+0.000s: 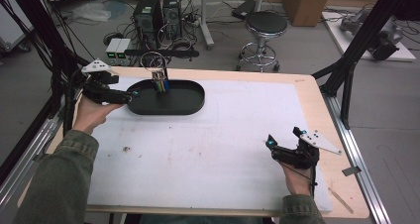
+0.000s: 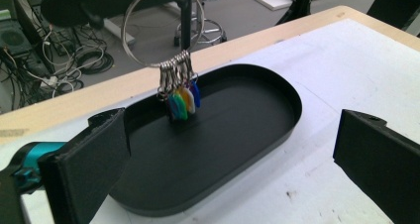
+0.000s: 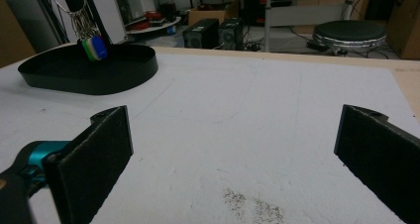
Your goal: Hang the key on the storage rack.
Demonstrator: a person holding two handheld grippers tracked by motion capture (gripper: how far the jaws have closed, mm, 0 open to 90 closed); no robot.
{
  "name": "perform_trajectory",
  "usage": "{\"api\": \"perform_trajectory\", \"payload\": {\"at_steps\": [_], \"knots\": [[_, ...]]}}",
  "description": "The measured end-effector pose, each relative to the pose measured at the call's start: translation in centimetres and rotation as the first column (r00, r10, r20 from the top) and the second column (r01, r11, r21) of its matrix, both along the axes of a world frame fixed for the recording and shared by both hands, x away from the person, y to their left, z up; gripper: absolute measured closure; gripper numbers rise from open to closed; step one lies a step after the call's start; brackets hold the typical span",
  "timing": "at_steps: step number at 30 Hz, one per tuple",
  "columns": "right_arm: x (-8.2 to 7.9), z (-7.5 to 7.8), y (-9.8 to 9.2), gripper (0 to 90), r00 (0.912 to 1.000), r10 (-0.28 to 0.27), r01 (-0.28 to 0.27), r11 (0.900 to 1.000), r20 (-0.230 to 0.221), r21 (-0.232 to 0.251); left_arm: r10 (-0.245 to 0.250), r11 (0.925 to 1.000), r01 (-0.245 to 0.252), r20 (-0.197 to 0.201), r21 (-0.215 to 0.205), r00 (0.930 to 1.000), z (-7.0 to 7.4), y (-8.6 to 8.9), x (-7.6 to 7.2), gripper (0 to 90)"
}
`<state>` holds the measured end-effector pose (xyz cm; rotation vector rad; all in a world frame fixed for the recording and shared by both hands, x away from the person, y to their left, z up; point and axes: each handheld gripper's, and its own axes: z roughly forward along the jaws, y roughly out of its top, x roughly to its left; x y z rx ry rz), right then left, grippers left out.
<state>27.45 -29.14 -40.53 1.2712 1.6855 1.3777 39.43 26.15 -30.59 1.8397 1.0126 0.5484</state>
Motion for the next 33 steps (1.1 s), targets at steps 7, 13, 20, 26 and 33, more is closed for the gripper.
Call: {"api": "perform_trajectory", "payload": {"at_steps": [7, 13, 20, 26, 33], "knots": [[0.1, 0.0, 0.0, 0.5, 1.0, 0.002, -0.002, 1.0, -0.002, 0.003, 0.021, 0.9998, -0.021, 0.011, -0.005, 0.9997, -1.0, 0.3, -1.0, 1.6], [0.1, 0.0, -0.1, 0.4, 1.0, 0.001, -0.001, 1.0, 0.005, 0.002, 0.041, 0.9988, -0.04, 0.021, -0.027, 0.999, -1.7, 0.8, -1.6, 1.6], [0.0, 0.0, -0.1, 0.4, 1.0, 0.001, -0.001, 1.0, 0.007, 0.0, 0.089, 0.9953, -0.089, 0.015, -0.04, 0.9959, -3.5, 1.7, -2.5, 1.6], [0.0, 0.0, 0.0, 0.4, 1.0, -0.002, 0.002, 1.0, 0.002, 0.0, 0.129, 0.9897, -0.126, 0.049, -0.068, 0.9904, -4.3, 2.8, -3.6, 1.6], [-0.1, 0.0, 0.0, 0.4, 0.9999, -0.004, 0.004, 1.0, 0.01, -0.004, 0.166, 0.9827, -0.158, 0.08, -0.097, 0.9829, -5.0, 3.8, -4.9, 1.6]]}}
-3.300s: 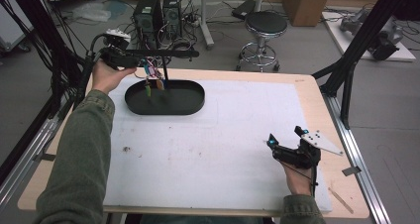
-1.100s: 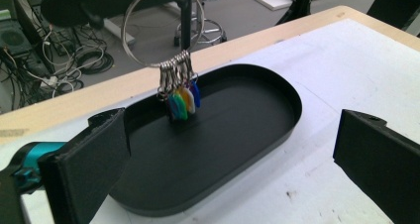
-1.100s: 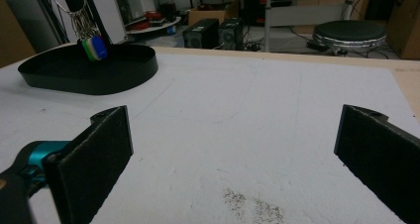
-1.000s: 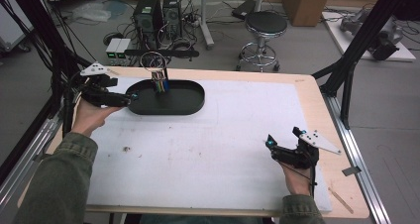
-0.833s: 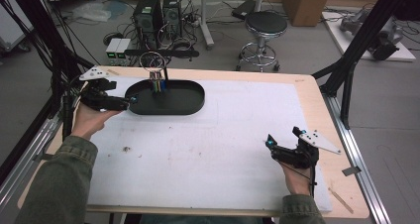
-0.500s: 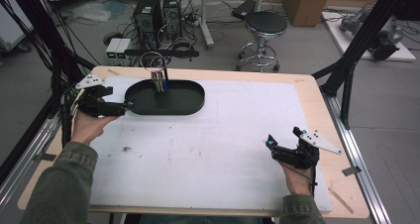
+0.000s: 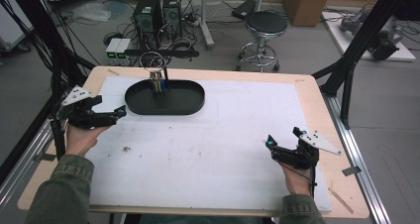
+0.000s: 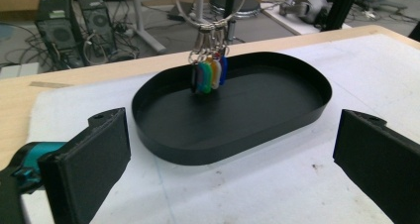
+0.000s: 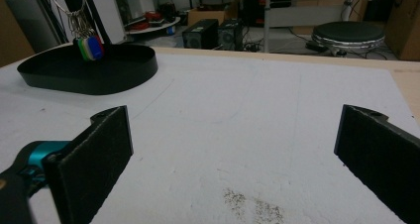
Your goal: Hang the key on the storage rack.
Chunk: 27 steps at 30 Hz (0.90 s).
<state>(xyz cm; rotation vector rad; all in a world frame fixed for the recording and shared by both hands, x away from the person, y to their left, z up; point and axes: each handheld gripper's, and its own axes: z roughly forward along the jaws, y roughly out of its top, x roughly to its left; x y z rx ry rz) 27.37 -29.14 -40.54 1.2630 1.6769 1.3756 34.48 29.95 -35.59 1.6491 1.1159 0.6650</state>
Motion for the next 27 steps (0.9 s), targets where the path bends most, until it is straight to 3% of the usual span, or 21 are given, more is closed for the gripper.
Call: {"api": "perform_trajectory", "payload": {"at_steps": [7, 15, 20, 25, 27], "knots": [[0.0, -0.1, 0.1, 0.4, 1.0, 0.003, -0.003, 1.0, -0.003, -0.002, 0.046, 0.9988, -0.047, 0.054, 0.016, 0.9975, -0.8, 0.8, -1.6, 1.6], [-0.1, -0.1, 0.0, 0.4, 1.0, -0.007, 0.007, 1.0, -0.001, 0.007, 0.117, 0.993, -0.116, 0.087, -0.021, 0.9893, -2.6, 1.7, -2.9, 1.6], [-0.2, -0.2, 0.2, 0.4, 1.0, -0.009, 0.009, 1.0, 0.003, -0.001, 0.159, 0.9872, -0.156, 0.16, -0.033, 0.9742, -2.9, 2.1, -4.1, 1.6], [-0.3, -0.2, 0.1, 0.4, 0.9998, -0.017, 0.017, 1.0, 0.004, 0.004, 0.187, 0.9824, -0.182, 0.189, -0.041, 0.9641, -3.5, 2.3, -5.0, 1.6], [-0.4, -0.2, 0.1, 0.4, 0.9997, -0.02, 0.02, 1.0, 0.011, -0.002, 0.193, 0.9811, -0.188, 0.185, -0.047, 0.9636, -3.9, 2.5, -5.2, 1.6]]}}
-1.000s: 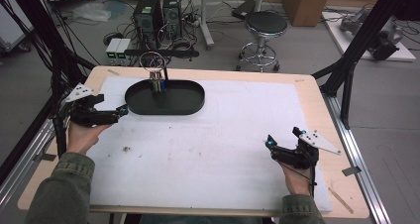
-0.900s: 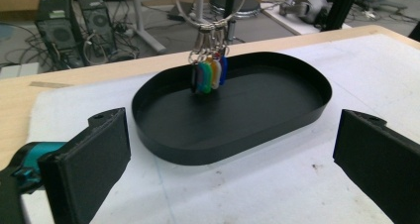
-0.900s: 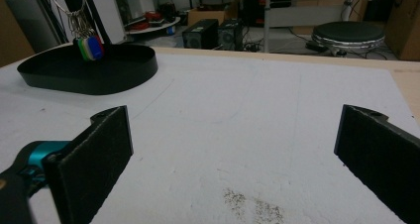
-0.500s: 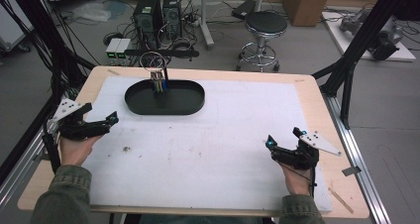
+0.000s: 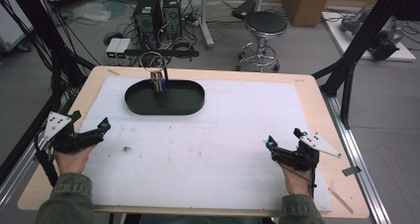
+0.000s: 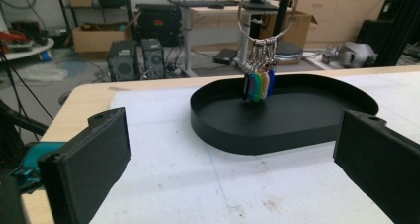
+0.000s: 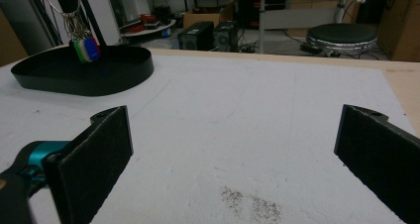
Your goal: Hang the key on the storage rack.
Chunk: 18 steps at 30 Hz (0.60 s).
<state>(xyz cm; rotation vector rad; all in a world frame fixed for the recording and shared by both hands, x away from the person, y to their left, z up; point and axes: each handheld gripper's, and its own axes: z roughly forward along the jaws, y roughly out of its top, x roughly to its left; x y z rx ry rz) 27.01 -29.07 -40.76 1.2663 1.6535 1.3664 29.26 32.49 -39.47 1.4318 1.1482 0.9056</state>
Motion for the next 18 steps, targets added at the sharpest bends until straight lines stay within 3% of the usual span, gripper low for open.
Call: {"api": "perform_trajectory", "payload": {"at_steps": [8, 18], "knots": [[-0.2, 0.0, -0.3, 0.4, 0.9998, -0.019, 0.019, 1.0, 0.006, 0.011, 0.041, 0.998, -0.042, -0.01, -0.048, 0.9991, -1.9, 1.2, -0.9, 1.6], [-0.1, -0.2, -0.1, 0.4, 0.9999, -0.015, 0.015, 1.0, -0.003, 0.0, 0.034, 0.9981, -0.035, -0.016, -0.051, 0.9993, -2.2, 1.3, -0.9, 1.6]]}}
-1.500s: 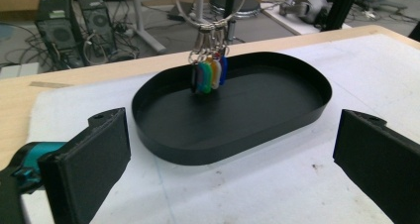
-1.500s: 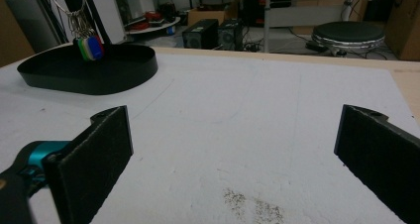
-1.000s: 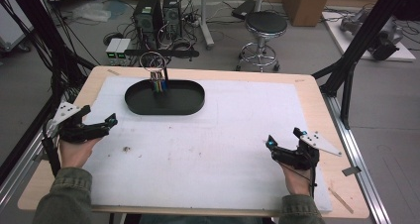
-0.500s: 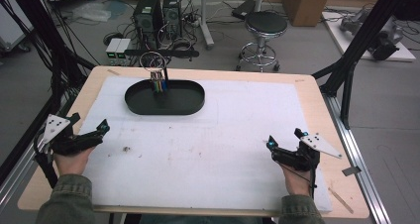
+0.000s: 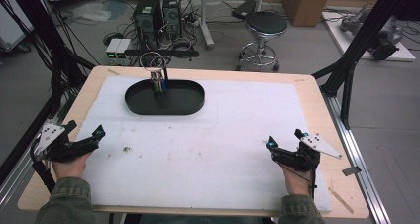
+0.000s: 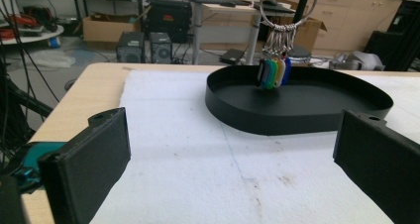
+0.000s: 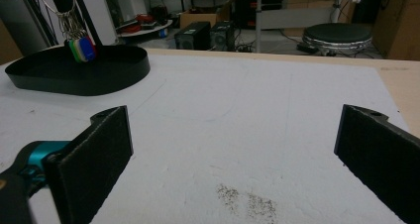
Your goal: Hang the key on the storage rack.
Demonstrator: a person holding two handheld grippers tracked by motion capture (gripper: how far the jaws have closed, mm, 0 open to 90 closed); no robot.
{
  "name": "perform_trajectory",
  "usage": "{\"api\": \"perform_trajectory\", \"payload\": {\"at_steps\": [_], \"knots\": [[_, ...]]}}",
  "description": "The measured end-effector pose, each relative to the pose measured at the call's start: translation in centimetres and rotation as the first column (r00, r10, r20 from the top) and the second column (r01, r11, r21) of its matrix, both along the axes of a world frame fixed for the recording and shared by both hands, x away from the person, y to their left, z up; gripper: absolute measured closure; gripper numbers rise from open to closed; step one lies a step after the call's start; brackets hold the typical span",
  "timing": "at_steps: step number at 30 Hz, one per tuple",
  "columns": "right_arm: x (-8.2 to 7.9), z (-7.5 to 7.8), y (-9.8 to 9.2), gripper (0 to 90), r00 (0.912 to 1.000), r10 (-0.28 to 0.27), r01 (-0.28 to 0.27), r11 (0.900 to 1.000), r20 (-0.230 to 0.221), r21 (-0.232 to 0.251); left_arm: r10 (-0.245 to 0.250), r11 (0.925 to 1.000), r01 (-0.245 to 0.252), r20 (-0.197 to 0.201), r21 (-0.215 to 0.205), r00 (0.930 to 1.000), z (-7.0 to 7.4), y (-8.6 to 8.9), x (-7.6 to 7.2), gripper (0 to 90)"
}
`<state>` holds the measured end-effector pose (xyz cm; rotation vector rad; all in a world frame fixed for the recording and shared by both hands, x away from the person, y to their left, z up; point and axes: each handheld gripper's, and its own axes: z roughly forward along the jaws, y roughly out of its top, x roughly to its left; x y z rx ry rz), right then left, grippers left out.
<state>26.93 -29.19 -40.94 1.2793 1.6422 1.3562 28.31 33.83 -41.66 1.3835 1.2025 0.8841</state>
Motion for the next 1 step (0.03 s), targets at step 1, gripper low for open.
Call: {"api": "perform_trajectory", "payload": {"at_steps": [1], "knots": [[0.01, 0.0, -0.02, 0.4, 1.0, 0.0, 0.0, 1.0, -0.001, -0.001, 0.001, 1.0, -0.001, 0.001, 0.005, 1.0, 0.0, -0.03, 0.0, 1.6]]}}
